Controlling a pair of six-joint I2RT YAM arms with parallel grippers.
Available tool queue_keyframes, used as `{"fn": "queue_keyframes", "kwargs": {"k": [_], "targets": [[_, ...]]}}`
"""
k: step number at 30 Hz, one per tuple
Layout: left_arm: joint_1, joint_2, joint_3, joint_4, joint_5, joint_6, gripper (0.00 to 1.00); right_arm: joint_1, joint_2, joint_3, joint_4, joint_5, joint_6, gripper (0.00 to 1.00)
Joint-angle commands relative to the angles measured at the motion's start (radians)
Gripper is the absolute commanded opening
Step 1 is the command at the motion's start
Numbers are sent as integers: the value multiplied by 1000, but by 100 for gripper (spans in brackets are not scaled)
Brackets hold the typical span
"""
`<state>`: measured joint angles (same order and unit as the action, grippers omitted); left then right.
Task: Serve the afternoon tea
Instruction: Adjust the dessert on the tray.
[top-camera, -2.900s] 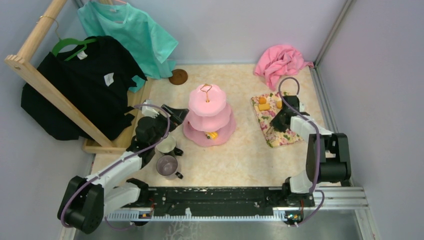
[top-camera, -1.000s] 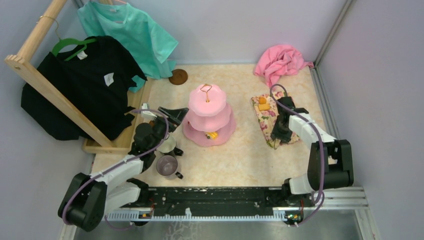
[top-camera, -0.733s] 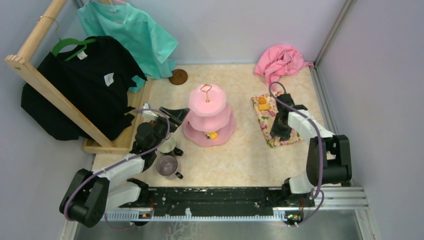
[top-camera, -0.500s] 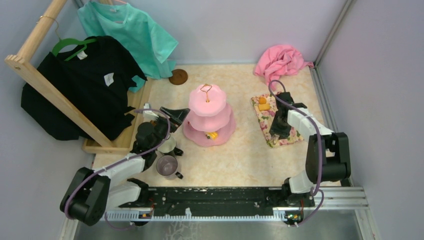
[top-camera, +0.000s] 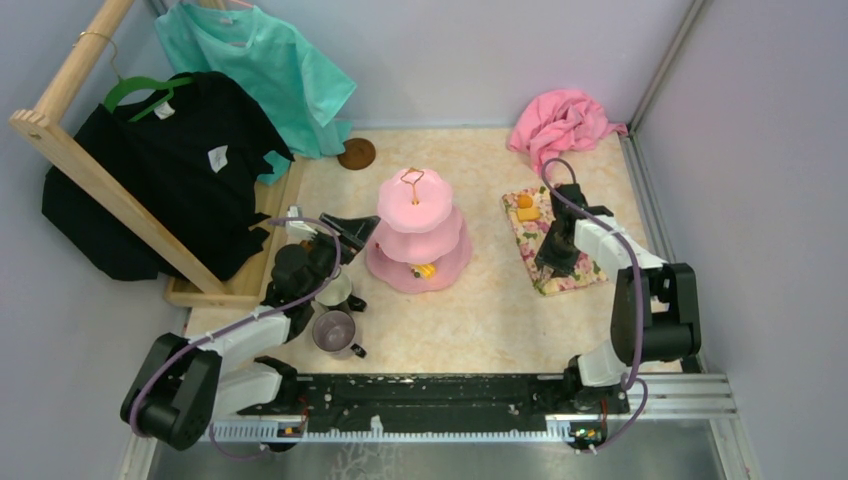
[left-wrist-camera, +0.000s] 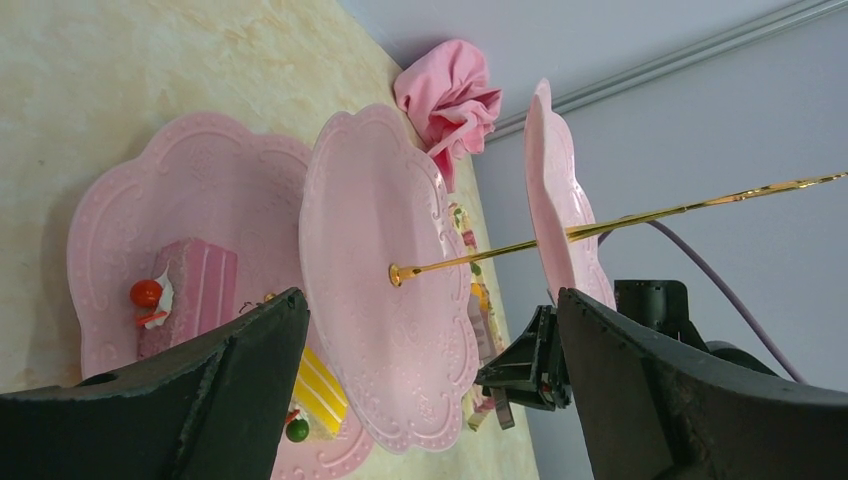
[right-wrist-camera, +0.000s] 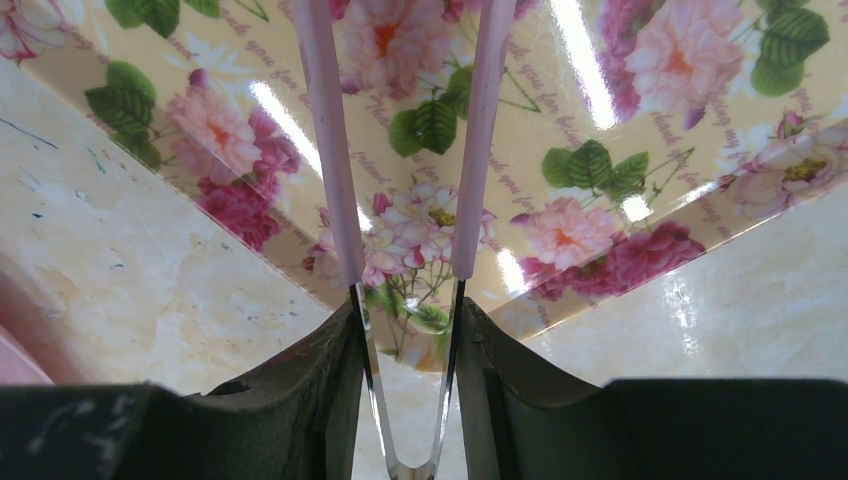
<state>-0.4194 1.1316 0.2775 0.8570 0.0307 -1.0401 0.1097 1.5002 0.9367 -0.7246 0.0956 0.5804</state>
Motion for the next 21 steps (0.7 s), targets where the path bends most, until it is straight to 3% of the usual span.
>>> {"fn": "queue_keyframes", "kwargs": {"k": [1,21], "targets": [[-5,4,-11,52,-1,5,99,9,-6,8,27,11,70,36],[32,56,-23,105,0,10,99,8,119,97,31,44,136,36]]}}
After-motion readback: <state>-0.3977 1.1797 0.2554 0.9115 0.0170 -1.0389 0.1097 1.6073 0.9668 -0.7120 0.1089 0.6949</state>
